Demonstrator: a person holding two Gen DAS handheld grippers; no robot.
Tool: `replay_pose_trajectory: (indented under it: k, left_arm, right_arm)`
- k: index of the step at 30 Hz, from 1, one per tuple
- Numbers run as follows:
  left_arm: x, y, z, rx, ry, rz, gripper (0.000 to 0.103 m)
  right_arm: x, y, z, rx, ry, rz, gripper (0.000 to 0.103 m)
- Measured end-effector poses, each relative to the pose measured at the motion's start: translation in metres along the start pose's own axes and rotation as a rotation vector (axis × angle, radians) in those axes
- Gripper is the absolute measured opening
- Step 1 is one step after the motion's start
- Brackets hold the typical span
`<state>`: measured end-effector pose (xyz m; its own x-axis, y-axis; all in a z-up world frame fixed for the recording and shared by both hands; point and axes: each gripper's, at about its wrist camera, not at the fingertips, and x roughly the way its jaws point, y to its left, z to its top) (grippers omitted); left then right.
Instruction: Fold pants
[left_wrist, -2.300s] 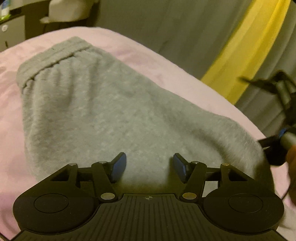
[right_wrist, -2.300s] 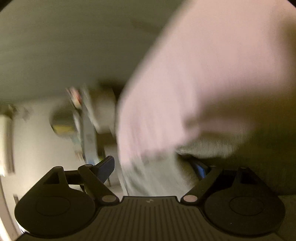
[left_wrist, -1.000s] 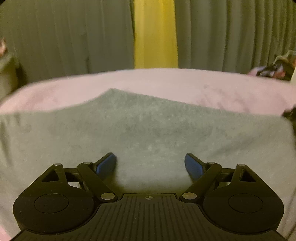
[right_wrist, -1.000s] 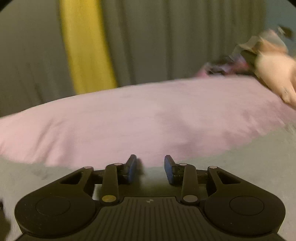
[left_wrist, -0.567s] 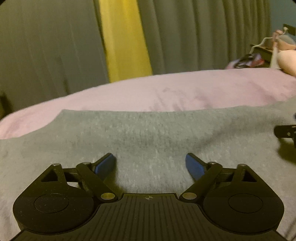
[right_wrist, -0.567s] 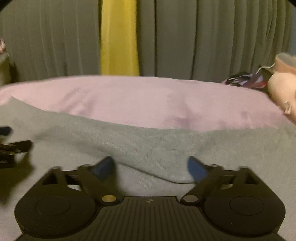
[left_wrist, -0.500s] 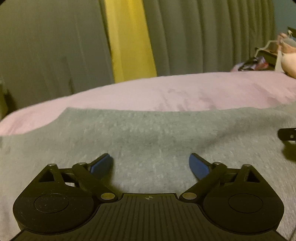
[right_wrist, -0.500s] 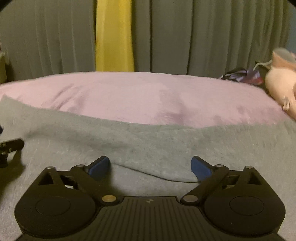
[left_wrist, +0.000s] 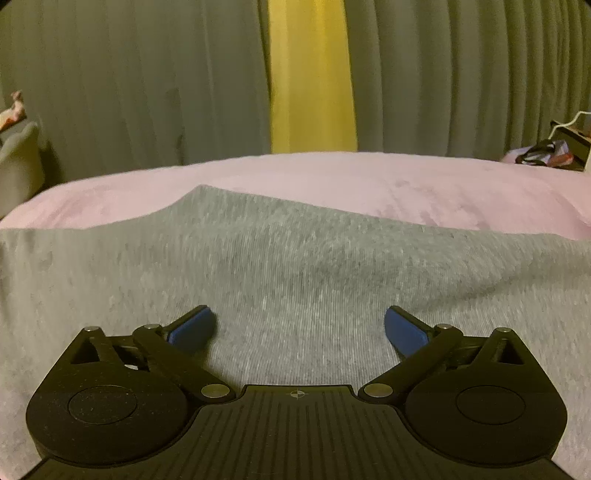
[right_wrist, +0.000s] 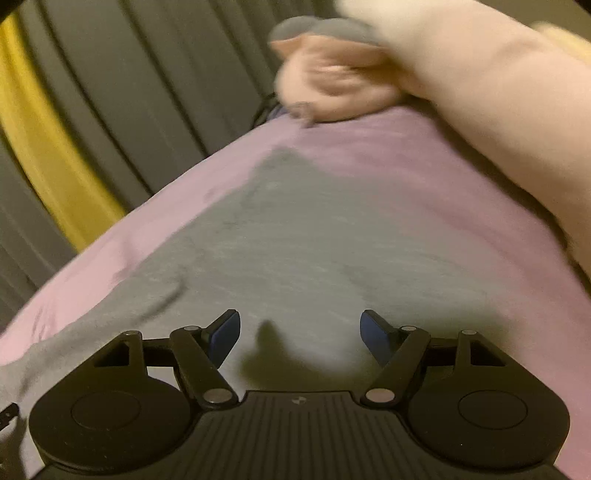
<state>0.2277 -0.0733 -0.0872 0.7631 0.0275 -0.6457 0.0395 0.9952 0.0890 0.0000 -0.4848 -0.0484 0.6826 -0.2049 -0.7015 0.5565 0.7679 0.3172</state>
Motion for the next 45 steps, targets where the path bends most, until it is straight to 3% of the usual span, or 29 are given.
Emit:
replay_pose_trajectory:
  k: [4, 6, 13, 14, 17, 19, 26, 30, 32, 34, 36, 37, 38, 40, 43, 45]
  left_arm:
    - [0.0, -0.001, 0.0, -0.001, 0.002, 0.009, 0.103]
    - [-0.004, -0.001, -0.002, 0.0, 0.009, 0.01, 0.103]
    - [-0.018, -0.001, -0.006, 0.01, 0.029, -0.005, 0.103]
    - [-0.018, -0.001, -0.006, 0.005, 0.032, -0.008, 0.103]
    - [-0.02, 0.0, -0.006, 0.0, 0.037, -0.009, 0.103]
    - [-0.022, 0.0, -0.005, -0.005, 0.043, -0.016, 0.103]
    - [-0.025, -0.003, -0.006, 0.018, 0.045, -0.035, 0.103]
    - [-0.025, -0.003, -0.006, 0.014, 0.046, -0.032, 0.103]
    - [-0.026, -0.005, -0.007, 0.015, 0.047, -0.032, 0.103]
    - [-0.027, -0.007, -0.007, 0.017, 0.055, -0.041, 0.103]
    - [-0.03, -0.009, -0.007, 0.02, 0.061, -0.057, 0.103]
    - [-0.032, -0.01, -0.007, 0.024, 0.063, -0.069, 0.103]
    - [-0.034, -0.011, -0.008, 0.028, 0.063, -0.077, 0.103]
    - [-0.037, -0.013, -0.009, 0.036, 0.061, -0.082, 0.103]
    - [-0.042, -0.015, -0.01, 0.032, 0.074, -0.097, 0.103]
    - [-0.047, -0.014, -0.008, 0.014, 0.084, -0.143, 0.103]
  right_arm:
    - [-0.022, -0.016, -0.015, -0.003, -0.016, 0.002, 0.066]
    - [-0.027, -0.011, -0.016, 0.01, -0.012, -0.006, 0.067]
    - [-0.028, -0.034, -0.018, 0.131, 0.022, 0.091, 0.074]
    - [-0.029, -0.038, -0.017, 0.137, 0.017, 0.072, 0.073]
    - [-0.034, -0.049, -0.018, 0.141, 0.005, -0.107, 0.074]
    - [-0.037, -0.066, -0.021, 0.23, 0.002, -0.037, 0.075]
    - [-0.042, -0.102, -0.025, 0.507, -0.018, 0.083, 0.08]
    - [-0.04, -0.113, -0.024, 0.551, -0.034, 0.123, 0.083]
    - [-0.034, -0.115, -0.023, 0.572, -0.043, 0.158, 0.093]
    - [-0.027, -0.111, -0.019, 0.55, -0.048, 0.188, 0.096]
    - [-0.02, -0.102, -0.015, 0.517, -0.055, 0.217, 0.085]
    - [-0.013, -0.098, -0.013, 0.507, -0.04, 0.219, 0.069]
    - [-0.007, -0.094, -0.012, 0.497, -0.033, 0.209, 0.044]
    - [0.003, -0.087, -0.01, 0.476, -0.026, 0.196, 0.02]
    - [0.005, -0.074, -0.006, 0.44, -0.044, 0.152, 0.013]
    - [-0.008, -0.051, -0.001, 0.329, -0.101, 0.143, 0.012]
